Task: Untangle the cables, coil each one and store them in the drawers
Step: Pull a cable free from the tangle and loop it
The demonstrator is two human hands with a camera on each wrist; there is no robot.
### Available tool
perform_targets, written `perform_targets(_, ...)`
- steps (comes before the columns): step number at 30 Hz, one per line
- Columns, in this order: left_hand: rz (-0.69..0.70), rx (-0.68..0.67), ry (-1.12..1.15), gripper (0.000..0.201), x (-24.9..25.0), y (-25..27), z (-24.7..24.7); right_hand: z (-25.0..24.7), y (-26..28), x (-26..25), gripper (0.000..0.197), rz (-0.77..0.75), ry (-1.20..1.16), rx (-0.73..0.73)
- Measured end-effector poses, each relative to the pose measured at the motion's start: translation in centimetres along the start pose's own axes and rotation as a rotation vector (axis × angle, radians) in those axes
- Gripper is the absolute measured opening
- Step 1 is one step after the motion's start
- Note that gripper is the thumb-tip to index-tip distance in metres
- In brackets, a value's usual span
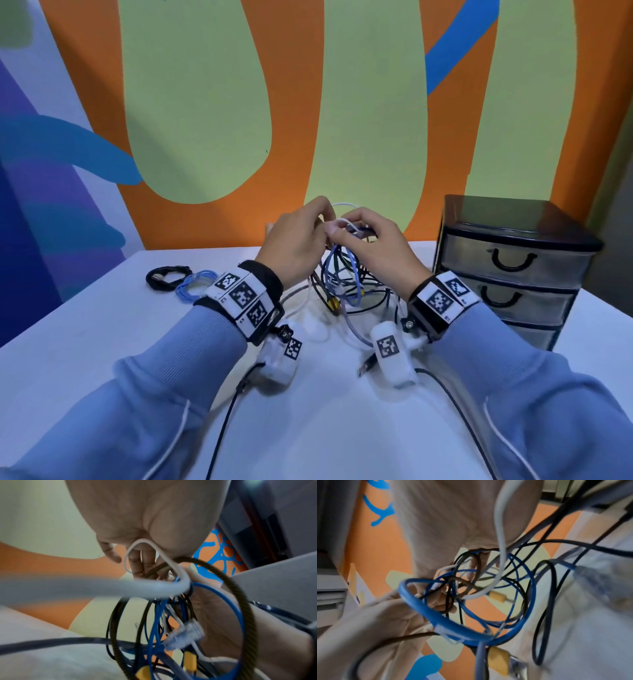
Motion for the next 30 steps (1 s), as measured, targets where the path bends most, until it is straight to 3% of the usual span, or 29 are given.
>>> perform_targets(3,0.04,0.103,0.094,0.008,-0.3,-1.0,-0.1,-0.7,0.3,0.4,0.004,0.012,0.042,0.027)
perform_targets(6,0.054,0.229,0.135,0.01,-0.3,-2.1,-0.2,-1.1,0.8,0.5,0.004,-0.001,0.103,0.053)
perform_targets(11,-0.094,0.446,0.406,0.011,-0.9,-2.0,-0.2,-1.0,0.7,1.4,0.009,0.101,0.18,0.054)
perform_targets(16,-0.299,0.797,0.657,0.015,-3.0,-1.7,-3.2,-1.2,0.6,2.0,0.02,0.181,0.158,0.065)
perform_targets(21,-0.388,0.908,0.732,0.015,-5.0,-1.5,-4.5,-0.9,0.1,2.3,0.03,0.214,0.163,0.138)
perform_targets(23,-0.381,0.927,0.696,0.015,-4.8,-1.3,-5.0,-1.2,0.2,2.0,0.03,0.202,0.245,0.179)
perform_targets(25,-0.416,0.883,0.701,0.015,-4.5,-1.3,-5.2,-1.3,0.7,1.5,0.043,0.16,0.347,0.198)
perform_targets(28,-0.458,0.594,0.75,0.015,-3.6,-1.2,-4.2,-1.4,1.1,0.9,0.058,0.005,0.3,0.167)
perform_targets(30,-0.459,0.438,0.816,0.027,-2.9,-1.0,-3.6,-1.5,1.3,0.7,0.052,0.026,0.153,0.138)
Point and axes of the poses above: each hand's wrist, its own y-axis away from the middle knuckle, its own z-axis out of the palm, x = y × z, the point moved 2 cm from there along -y, towards the middle knuckle, and after that the axes turned 4 degrees about x, right-handed, at the moved point
